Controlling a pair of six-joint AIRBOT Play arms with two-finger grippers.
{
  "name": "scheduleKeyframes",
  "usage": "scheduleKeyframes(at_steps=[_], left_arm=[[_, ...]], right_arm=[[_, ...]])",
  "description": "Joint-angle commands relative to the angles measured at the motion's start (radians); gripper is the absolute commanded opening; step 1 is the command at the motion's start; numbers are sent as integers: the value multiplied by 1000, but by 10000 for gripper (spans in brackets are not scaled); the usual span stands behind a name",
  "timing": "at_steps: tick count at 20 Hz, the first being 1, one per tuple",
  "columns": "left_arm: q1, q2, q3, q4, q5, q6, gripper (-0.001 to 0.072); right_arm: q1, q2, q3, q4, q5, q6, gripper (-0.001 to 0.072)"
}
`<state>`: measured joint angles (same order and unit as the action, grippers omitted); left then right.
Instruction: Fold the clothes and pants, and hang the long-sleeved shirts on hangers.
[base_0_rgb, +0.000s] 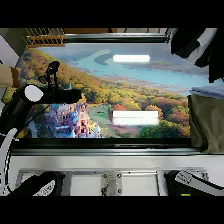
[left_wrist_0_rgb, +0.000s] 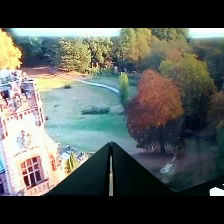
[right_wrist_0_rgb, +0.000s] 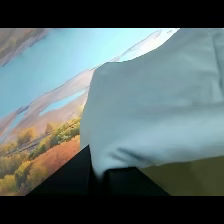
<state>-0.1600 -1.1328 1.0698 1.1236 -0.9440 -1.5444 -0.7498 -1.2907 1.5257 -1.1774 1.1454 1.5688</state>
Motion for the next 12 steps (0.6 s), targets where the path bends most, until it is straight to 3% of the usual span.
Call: scheduleKeyframes(at_steps=[1, 8, 12], left_arm=[[0, 0, 0, 1, -5, 0, 8], [0, 0, 0, 1, -8, 0, 7], [0, 0, 0, 1, -10, 0, 7]], right_arm=[[-27, 41, 1, -53, 32, 15, 14], [-27, 81, -16, -360, 250, 76, 14], [-27, 81, -110, -505, 286, 108, 14]])
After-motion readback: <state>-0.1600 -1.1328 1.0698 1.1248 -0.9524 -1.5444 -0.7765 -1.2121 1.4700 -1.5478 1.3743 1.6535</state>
